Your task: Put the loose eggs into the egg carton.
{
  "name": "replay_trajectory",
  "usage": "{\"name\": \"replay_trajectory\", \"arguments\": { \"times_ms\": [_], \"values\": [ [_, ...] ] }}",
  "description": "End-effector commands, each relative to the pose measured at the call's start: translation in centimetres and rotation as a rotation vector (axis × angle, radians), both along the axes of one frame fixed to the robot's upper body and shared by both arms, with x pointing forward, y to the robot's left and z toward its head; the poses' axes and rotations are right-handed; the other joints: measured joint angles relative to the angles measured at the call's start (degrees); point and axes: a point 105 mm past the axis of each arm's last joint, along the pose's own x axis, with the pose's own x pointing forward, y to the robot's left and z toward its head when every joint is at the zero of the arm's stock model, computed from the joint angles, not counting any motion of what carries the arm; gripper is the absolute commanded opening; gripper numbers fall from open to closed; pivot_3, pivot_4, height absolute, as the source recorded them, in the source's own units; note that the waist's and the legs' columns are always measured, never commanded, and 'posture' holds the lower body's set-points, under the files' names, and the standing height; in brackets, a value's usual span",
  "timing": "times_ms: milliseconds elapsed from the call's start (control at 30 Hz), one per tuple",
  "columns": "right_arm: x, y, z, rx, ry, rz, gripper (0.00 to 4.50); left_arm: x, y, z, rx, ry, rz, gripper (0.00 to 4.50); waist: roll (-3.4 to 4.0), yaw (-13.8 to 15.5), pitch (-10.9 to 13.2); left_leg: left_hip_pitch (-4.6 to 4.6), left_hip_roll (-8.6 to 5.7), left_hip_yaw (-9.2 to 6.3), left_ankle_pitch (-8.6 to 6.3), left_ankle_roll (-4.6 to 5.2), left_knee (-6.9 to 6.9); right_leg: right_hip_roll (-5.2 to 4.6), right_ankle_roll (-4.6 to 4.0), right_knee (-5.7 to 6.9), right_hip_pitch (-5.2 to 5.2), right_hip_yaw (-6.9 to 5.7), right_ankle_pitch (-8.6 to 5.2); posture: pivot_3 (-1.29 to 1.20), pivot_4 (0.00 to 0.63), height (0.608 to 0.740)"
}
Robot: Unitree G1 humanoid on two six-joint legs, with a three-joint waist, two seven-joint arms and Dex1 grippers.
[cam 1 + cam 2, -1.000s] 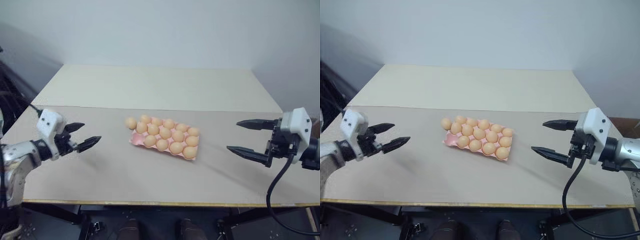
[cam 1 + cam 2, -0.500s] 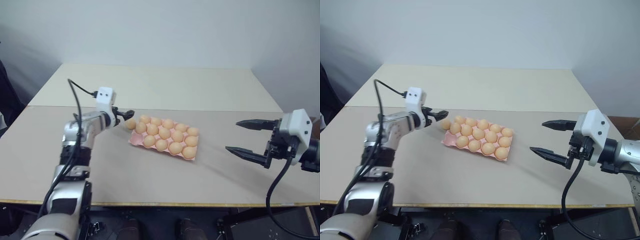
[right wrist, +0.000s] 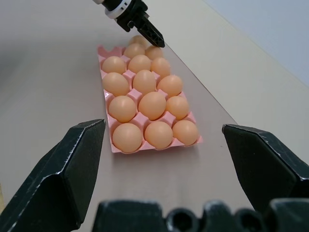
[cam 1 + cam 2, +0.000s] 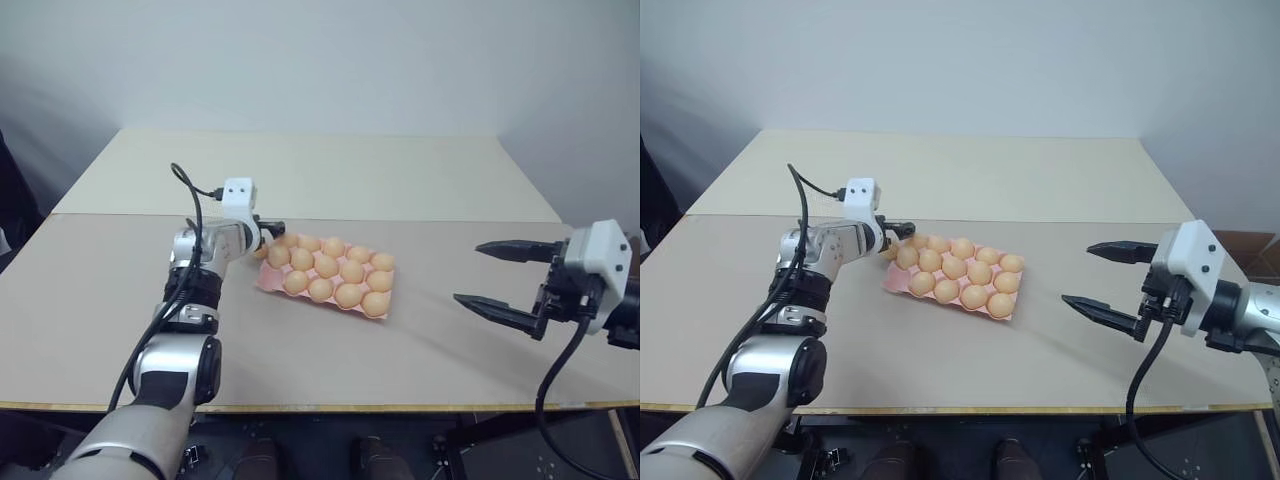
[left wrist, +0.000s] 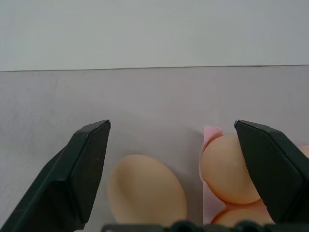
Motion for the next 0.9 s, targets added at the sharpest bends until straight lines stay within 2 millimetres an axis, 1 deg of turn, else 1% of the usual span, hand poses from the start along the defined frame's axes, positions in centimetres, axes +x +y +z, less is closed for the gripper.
{"name": "replay_trajectory", "arguments": {
  "times_ms": [33,100,233,333,500,667,900],
  "values": [
    [-0.5,0.0,1.2,-0.012,-0.047,0.006,4.50,-0.1,0.6,0.4,0.012,-0.009,0.050,4.47,0.00,0.01,0.00,0.01,0.00,0.00,0.00,0.00,0.00,0.01,0.00,0.01,0.00,0.00,0.00,0.00,0.150,0.740],
    [-0.5,0.1,1.1,-0.011,-0.044,0.009,4.50,-0.3,0.6,0.8,-0.001,-0.033,0.056,4.47,0.00,0.04,0.00,0.01,0.00,-0.01,0.00,0.00,0.00,0.00,0.00,0.01,0.00,0.00,0.00,0.00,0.150,0.740],
    [-0.5,0.1,1.1,-0.009,-0.043,0.013,4.50,-0.5,-0.1,2.3,-0.021,-0.128,0.017,4.47,0.00,0.17,0.00,-0.04,-0.02,0.00,0.00,0.00,0.00,-0.01,0.00,-0.02,-0.01,0.01,0.00,0.00,0.150,0.740],
    [-0.5,0.1,1.1,-0.009,-0.042,0.015,4.50,-0.6,0.1,2.4,-0.003,-0.131,0.050,4.47,-0.01,0.23,0.01,-0.08,-0.03,0.00,0.00,0.00,0.00,-0.02,0.01,-0.04,-0.01,0.00,0.00,0.00,0.150,0.740],
    [-0.5,0.1,1.1,-0.009,-0.040,0.015,4.50,-0.9,1.2,1.9,-0.010,-0.114,0.123,4.47,-0.01,0.15,0.00,-0.08,-0.04,-0.01,0.00,0.00,0.00,-0.03,0.02,-0.04,-0.01,0.00,0.01,0.00,0.150,0.740],
    [-0.5,0.1,1.1,-0.010,-0.038,0.016,4.50,-1.1,0.8,0.4,-0.019,-0.036,0.126,4.47,-0.01,0.19,0.01,-0.05,-0.04,-0.01,0.00,0.00,0.00,-0.01,0.02,-0.02,-0.01,0.01,0.01,0.00,0.150,0.740],
    [-0.6,0.1,1.1,-0.013,-0.033,0.014,4.50,-1.1,0.9,-0.5,-0.026,0.014,0.148,4.47,-0.02,0.16,0.01,-0.08,-0.05,-0.02,0.00,0.00,0.00,-0.02,0.03,-0.04,-0.01,0.01,0.01,0.00,0.150,0.740]
  ]
}}
